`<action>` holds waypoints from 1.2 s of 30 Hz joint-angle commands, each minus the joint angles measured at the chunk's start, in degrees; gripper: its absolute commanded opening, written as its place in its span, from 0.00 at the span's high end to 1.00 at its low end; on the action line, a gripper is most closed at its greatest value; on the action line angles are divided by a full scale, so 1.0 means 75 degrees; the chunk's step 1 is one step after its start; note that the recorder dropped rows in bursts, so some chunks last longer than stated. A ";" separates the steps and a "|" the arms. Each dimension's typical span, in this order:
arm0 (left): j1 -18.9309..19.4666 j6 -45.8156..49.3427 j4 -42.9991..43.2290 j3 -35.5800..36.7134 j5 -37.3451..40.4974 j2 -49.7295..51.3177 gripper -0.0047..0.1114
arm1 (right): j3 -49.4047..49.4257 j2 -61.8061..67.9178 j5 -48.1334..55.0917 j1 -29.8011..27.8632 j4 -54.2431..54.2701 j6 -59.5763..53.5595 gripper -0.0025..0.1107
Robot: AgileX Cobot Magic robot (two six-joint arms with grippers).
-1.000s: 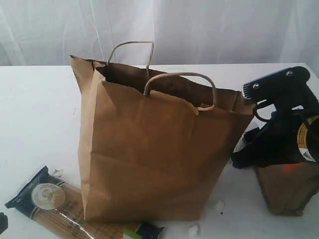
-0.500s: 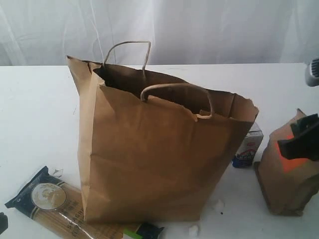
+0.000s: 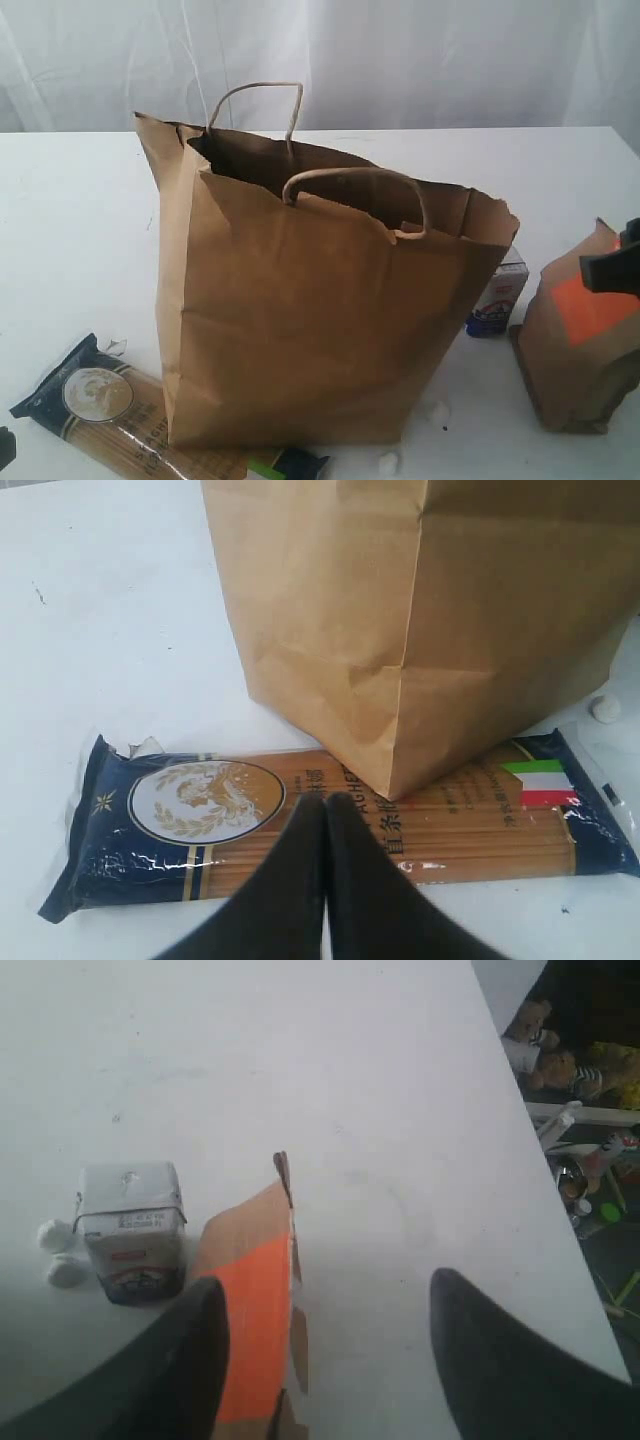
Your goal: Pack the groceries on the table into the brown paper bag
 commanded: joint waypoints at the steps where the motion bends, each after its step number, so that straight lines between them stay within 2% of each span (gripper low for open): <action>1: -0.0022 -0.0050 -0.0016 0.0029 -0.0002 -0.0063 0.96 | 0.0003 0.0321 0.0059 -0.0062 -0.0147 0.0197 0.49; 10: -0.0022 -0.0037 -0.0016 0.0029 -0.0002 -0.0063 0.96 | -0.0012 0.0840 -0.0933 -0.1251 0.0718 0.0110 0.50; 14: -0.0022 -0.0037 -0.0016 0.0029 -0.0002 -0.0063 0.96 | -0.0099 0.1011 -0.1191 -0.1898 0.1919 -0.1279 0.56; 17: -0.0022 -0.0037 -0.0016 0.0029 -0.0002 -0.0063 0.96 | -0.0273 0.1158 -0.1386 -0.2211 0.2684 -0.2096 0.56; 30: -0.0022 -0.0037 -0.0016 0.0029 -0.0002 -0.0063 0.96 | -0.0613 0.2653 -0.1603 -0.2760 0.3997 -0.3758 0.57; 32: -0.0022 -0.0037 -0.0016 0.0029 -0.0002 -0.0063 0.96 | -0.0613 0.2728 -0.1603 -0.2760 0.3997 -0.3781 0.67; 36: -0.0022 -0.0037 -0.0016 0.0029 -0.0002 -0.0063 0.96 | -0.0613 0.2655 -0.1521 -0.2760 0.3916 -0.3910 0.95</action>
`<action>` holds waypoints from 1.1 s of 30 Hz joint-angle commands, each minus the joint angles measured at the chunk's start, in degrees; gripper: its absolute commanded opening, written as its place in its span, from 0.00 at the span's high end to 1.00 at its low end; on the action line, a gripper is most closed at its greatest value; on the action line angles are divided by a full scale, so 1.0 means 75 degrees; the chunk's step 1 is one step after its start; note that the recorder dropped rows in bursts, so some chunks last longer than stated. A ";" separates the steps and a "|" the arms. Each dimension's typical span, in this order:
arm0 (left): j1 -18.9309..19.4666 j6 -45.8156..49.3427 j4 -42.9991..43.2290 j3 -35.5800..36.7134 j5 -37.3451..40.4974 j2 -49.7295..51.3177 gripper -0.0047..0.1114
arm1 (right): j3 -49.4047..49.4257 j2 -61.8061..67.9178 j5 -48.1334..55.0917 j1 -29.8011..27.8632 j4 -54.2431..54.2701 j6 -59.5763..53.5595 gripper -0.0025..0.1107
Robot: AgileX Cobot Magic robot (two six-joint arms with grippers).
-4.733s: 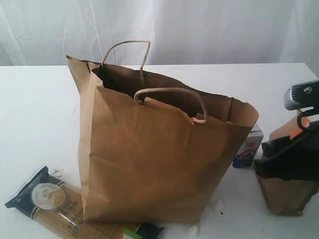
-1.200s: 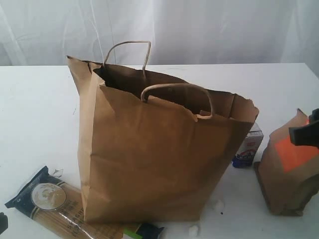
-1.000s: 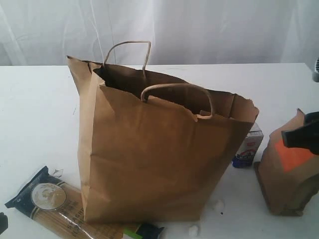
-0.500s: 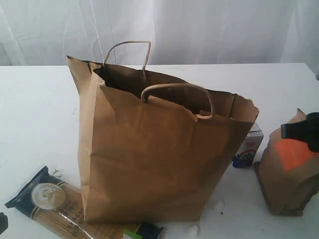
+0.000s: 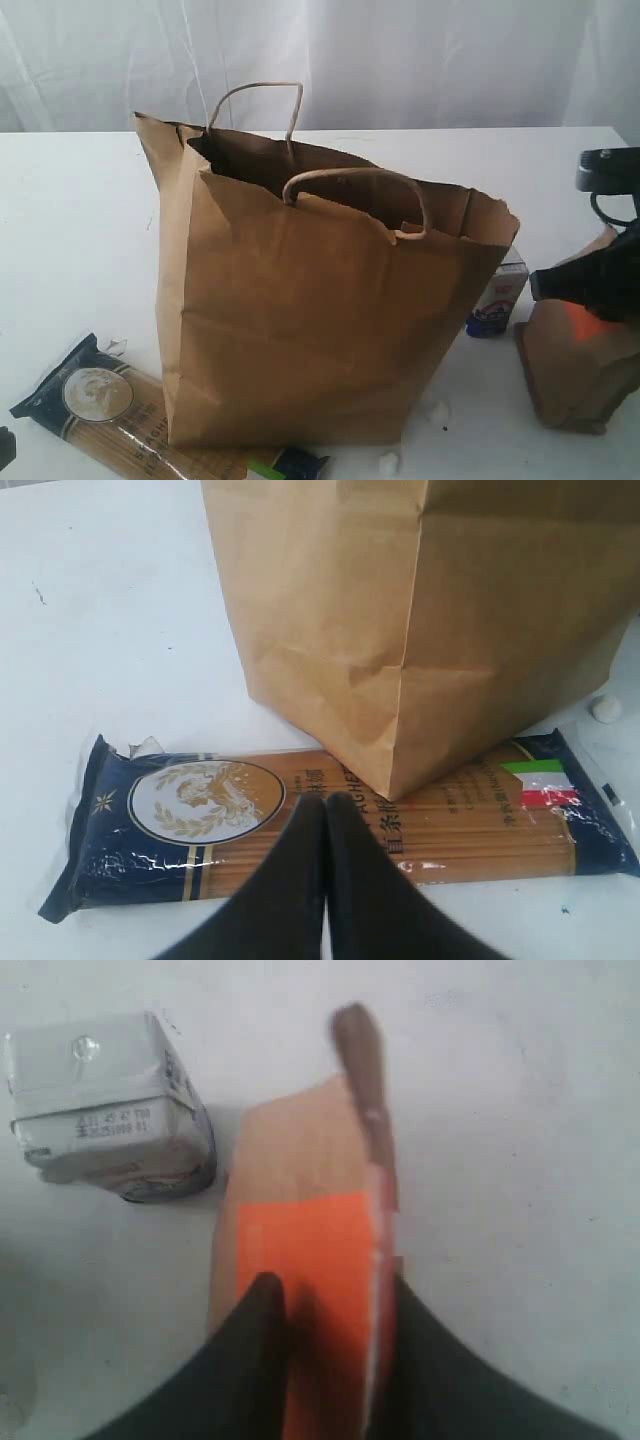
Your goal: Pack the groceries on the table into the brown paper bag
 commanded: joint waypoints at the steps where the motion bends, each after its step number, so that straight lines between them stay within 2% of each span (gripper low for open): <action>1: -0.0022 -0.0037 -0.0016 0.0029 -0.0002 -0.0063 0.96 | -0.0042 -0.0086 0.0131 -0.0089 -0.0157 -0.0225 0.98; 10: -0.0022 -0.0037 -0.0016 0.0029 -0.0002 -0.0063 0.96 | -0.0278 -0.0501 0.1061 -0.0089 -0.1789 -0.0080 0.98; 16: -0.0022 -0.0037 -0.0016 0.0029 -0.0002 -0.0063 0.96 | -0.0352 -0.0205 0.0572 -0.0159 -0.1734 0.0037 0.98; 24: -0.0022 -0.0037 -0.0016 0.0029 -0.0002 -0.0063 0.96 | -0.0352 0.0064 -0.0061 -0.1197 -0.1487 0.0134 0.98; 27: -0.0022 -0.0037 -0.0016 0.0029 -0.0002 -0.0063 0.96 | -0.0352 0.0064 -0.0266 -0.1421 -0.1055 -0.0374 0.98; 33: -0.0022 -0.0037 -0.0016 0.0029 -0.0002 -0.0063 0.96 | -0.0352 0.0064 -0.0410 -0.1810 -0.0886 -0.0428 0.98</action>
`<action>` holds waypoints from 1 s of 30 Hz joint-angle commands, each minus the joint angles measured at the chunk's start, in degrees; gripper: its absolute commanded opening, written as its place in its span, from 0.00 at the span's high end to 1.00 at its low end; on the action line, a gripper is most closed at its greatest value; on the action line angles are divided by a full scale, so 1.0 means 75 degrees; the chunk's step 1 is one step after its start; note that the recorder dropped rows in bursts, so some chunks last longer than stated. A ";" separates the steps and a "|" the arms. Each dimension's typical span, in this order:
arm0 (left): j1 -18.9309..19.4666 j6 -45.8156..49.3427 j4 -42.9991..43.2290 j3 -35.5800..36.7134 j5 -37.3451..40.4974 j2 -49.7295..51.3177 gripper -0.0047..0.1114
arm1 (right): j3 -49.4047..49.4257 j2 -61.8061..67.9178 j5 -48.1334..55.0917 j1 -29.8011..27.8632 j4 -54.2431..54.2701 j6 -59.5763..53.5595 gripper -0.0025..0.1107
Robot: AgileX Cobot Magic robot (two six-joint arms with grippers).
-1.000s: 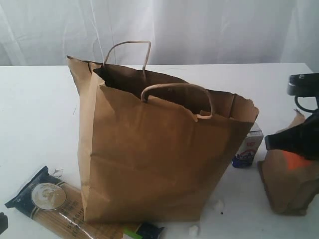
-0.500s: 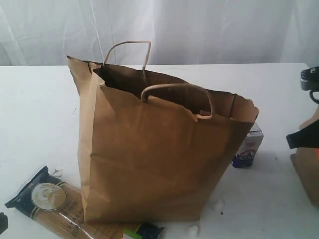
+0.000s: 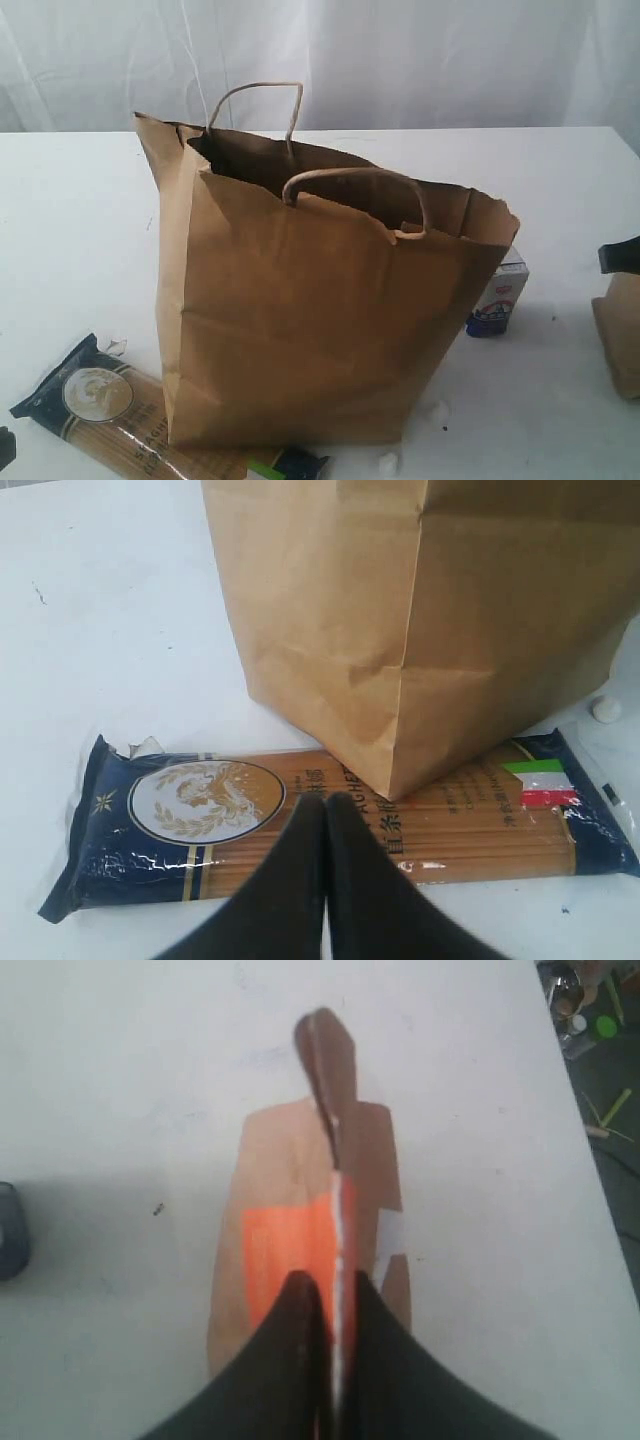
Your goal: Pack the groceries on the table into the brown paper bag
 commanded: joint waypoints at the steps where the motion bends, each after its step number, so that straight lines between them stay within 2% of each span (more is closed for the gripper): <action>1: -0.0022 -0.0037 -0.0016 0.0029 -0.0002 -0.0063 0.96 | -0.0086 -0.0039 -0.0203 -0.0337 0.0055 -0.0187 0.98; 5: -0.0022 -0.0037 -0.0016 0.0029 -0.0002 -0.0063 0.96 | -0.0086 -0.0039 -0.0114 -0.0477 0.0945 -0.1287 0.98; 8: -0.0022 -0.0037 -0.0016 0.0029 -0.0002 -0.0063 0.96 | -0.0086 -0.0039 -0.0114 -0.0477 0.1495 -0.1739 0.92; 15: -0.0022 -0.0037 -0.0016 0.0029 -0.0002 -0.0063 0.96 | -0.0086 -0.0039 0.0004 -0.0477 0.1656 -0.1788 0.58; 18: -0.0022 -0.0037 -0.0016 0.0029 -0.0002 -0.0063 0.96 | -0.0150 -0.0053 0.0055 -0.0477 0.1668 -0.1774 0.49; 30: -0.0022 -0.0037 -0.0016 0.0029 -0.0002 -0.0063 0.96 | -0.2003 -0.0967 0.0584 -0.0413 0.1894 -0.1802 0.47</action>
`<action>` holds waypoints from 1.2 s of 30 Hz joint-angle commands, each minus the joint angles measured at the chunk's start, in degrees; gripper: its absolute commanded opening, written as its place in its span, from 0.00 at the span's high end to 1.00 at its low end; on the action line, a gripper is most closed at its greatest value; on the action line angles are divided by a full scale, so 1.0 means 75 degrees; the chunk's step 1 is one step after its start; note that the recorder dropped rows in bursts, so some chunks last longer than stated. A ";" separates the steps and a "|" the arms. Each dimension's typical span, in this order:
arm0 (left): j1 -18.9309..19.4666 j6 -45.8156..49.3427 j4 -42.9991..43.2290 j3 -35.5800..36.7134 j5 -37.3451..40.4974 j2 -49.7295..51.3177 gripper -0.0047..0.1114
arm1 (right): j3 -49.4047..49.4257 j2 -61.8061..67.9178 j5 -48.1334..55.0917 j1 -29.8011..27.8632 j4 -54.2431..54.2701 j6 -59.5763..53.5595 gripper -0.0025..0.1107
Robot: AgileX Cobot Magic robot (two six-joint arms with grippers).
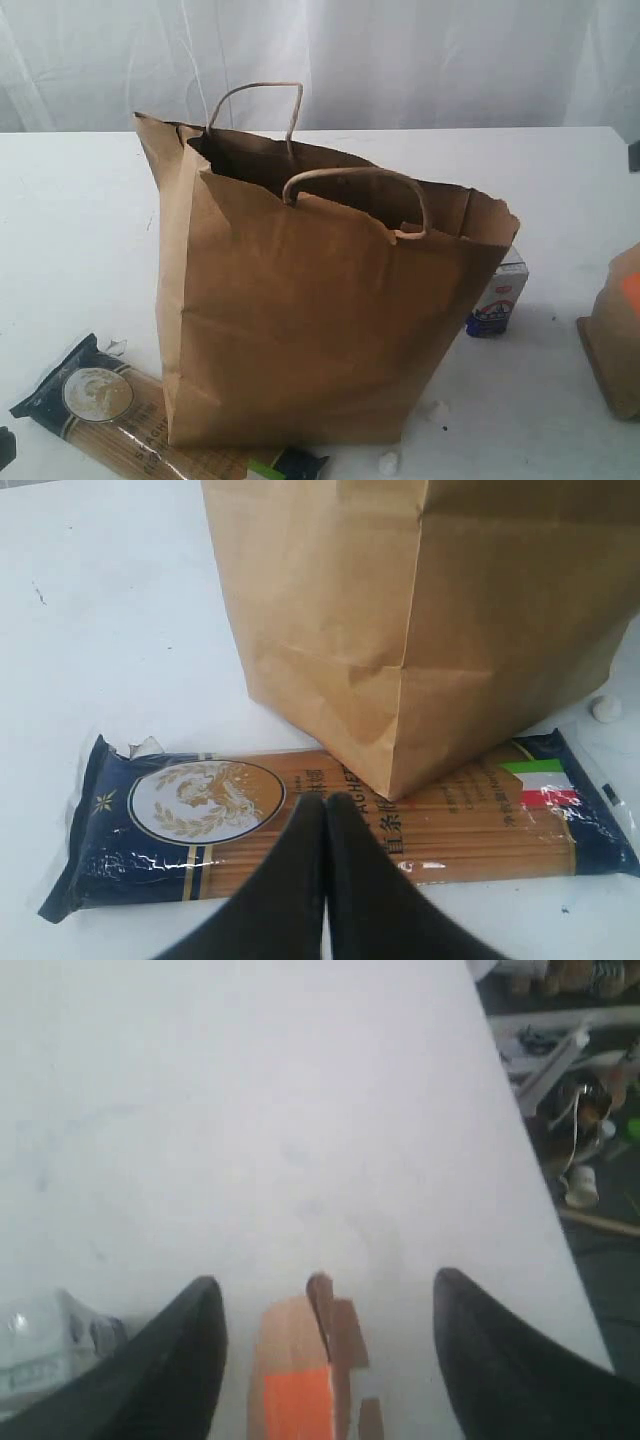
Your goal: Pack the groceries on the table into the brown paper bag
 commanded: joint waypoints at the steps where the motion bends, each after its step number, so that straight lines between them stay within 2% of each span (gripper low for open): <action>1: -0.0022 -0.0037 -0.0016 0.0029 -0.0002 -0.0063 0.96 | -0.0741 -0.0202 0.0480 0.0076 0.0374 -0.0210 0.47; 7: -0.0022 -0.0037 -0.0016 0.0029 -0.0002 -0.0063 0.96 | -0.0982 -0.0202 0.0677 0.0502 0.1654 -0.1304 0.45; 20: -0.0022 -0.0037 -0.0016 0.0029 -0.0002 -0.0063 0.96 | -0.0968 -0.0070 0.1772 0.1140 0.2266 -0.3788 0.45; 23: -0.0022 -0.0037 -0.0016 0.0029 -0.0002 -0.0063 0.96 | -0.0968 0.0080 0.1881 0.1140 0.2818 -0.4332 0.45; 27: -0.0022 -0.0037 -0.0016 0.0029 -0.0002 -0.0063 0.96 | -0.0968 0.0455 0.1986 0.1140 0.3356 -0.5051 0.44; 29: -0.0022 -0.0037 -0.0016 0.0029 -0.0002 -0.0063 0.96 | -0.0968 0.0841 0.1970 0.1140 0.3647 -0.5446 0.40; 36: -0.0022 -0.0037 -0.0016 0.0029 -0.0002 -0.0063 0.96 | -0.0937 0.2182 0.2375 0.1140 0.3725 -0.6320 0.38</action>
